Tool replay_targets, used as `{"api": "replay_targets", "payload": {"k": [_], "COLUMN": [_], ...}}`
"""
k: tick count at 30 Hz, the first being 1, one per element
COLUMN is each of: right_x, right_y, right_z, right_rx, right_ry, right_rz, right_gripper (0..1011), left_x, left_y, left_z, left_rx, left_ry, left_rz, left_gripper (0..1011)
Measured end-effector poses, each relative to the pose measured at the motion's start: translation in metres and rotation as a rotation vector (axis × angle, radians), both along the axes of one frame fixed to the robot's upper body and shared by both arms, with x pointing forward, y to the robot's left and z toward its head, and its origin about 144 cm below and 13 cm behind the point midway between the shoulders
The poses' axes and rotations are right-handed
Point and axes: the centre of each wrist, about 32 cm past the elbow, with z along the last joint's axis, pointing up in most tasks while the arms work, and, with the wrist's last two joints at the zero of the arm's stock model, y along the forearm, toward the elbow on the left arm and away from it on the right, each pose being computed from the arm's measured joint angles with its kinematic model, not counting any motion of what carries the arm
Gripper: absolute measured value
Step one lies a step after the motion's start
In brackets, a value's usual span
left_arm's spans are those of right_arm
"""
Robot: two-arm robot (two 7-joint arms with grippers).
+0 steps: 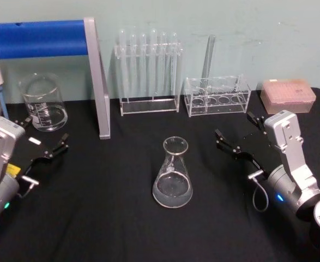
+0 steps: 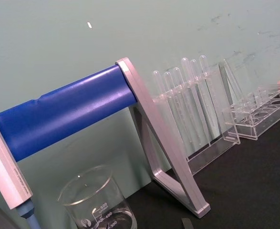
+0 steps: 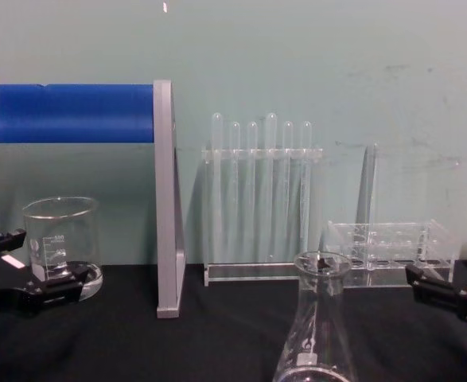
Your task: Grasp the erlenmeyer flask with one hand, shake it three times, then place it back.
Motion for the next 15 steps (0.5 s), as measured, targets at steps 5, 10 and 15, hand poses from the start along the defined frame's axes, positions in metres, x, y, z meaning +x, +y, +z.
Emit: {"api": "replay_targets", "payload": {"k": [5, 10, 15], "right_x": [0.0000, 0.0000, 0.0000], "right_y": [0.0000, 0.0000, 0.0000], "right_z": [0.0000, 0.0000, 0.0000], "right_rx": [0.000, 0.000, 0.000], "right_ry": [0.000, 0.000, 0.000], "right_rz": [0.000, 0.000, 0.000], "right_gripper": [1003, 1003, 1003], "left_x": [0.0000, 0.0000, 0.0000], "left_y": [0.0000, 0.0000, 0.0000], "left_z": [0.0000, 0.0000, 0.0000], "left_rx": [0.000, 0.000, 0.000], "left_ry": [0.000, 0.000, 0.000], "left_rz": [0.000, 0.000, 0.000], "left_gripper": [1001, 1001, 1001]}}
